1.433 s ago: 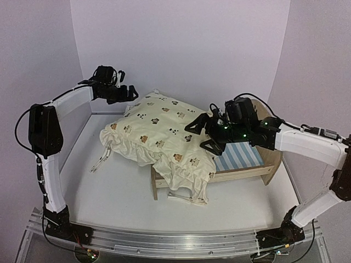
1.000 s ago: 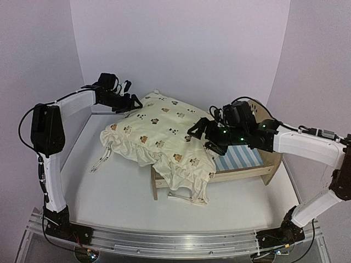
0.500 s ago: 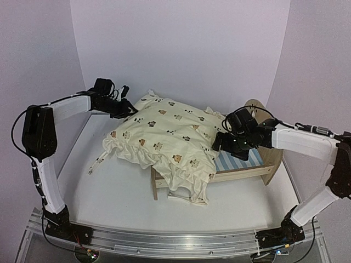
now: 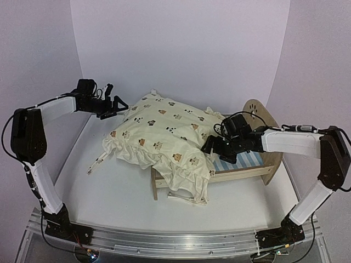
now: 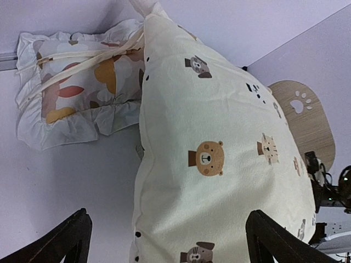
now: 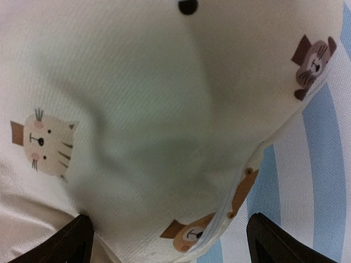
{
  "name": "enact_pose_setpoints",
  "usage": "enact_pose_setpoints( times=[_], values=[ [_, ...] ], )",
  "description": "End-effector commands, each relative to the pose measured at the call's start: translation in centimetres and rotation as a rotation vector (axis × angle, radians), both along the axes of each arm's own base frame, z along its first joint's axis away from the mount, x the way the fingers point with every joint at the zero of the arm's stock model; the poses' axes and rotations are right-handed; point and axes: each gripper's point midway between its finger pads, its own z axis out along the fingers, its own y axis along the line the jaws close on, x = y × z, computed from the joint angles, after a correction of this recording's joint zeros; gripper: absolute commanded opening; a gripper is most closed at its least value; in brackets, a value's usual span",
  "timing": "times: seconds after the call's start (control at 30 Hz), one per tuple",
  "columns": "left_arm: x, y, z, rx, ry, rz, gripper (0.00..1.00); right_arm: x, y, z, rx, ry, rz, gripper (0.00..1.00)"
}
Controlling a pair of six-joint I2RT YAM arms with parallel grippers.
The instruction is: Set up the pet bed
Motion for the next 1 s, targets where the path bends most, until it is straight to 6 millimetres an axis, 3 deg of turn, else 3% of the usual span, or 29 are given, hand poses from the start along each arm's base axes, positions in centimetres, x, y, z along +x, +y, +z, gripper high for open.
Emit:
enact_pose_setpoints(
  times=[0.0,0.17,0.3,0.4,0.53,0.67,0.8,0.97],
  values=[
    [-0.1,-0.4,0.3,-0.163,0.004,-0.139,1.0,1.5,1.0,0.2,0.127,-0.026,0.013,0.98],
    [-0.3,-1.4,-0.8,-0.243,0.038,-0.214,0.99,2.2,1.3,0.2,0.178,-0.037,0.029,0.98],
    [-0.8,-2.4,-1.2,-0.294,0.068,-0.257,1.0,2.9,2.6,1.3,0.249,-0.092,0.078,0.97],
    [-1.4,-3.8,-1.2,-0.303,0.073,-0.291,0.97,3.3,3.2,1.6,0.27,-0.097,0.095,0.85],
    [-2.2,-5.5,-0.8,-0.325,0.092,-0.32,0.71,3.7,3.6,1.6,0.282,-0.097,0.102,0.54],
    [-2.5,-5.4,0.5,-0.321,0.067,-0.277,0.28,4.2,4.0,3.1,0.3,-0.12,0.112,0.04],
    [-3.0,-5.8,2.8,-0.286,0.036,-0.236,0.03,4.8,4.0,5.8,0.271,-0.153,0.131,0.0],
    [-3.9,-6.8,5.8,-0.244,-0.006,-0.187,0.0,5.8,2.6,10.6,0.168,-0.205,0.146,0.0]
  ],
)
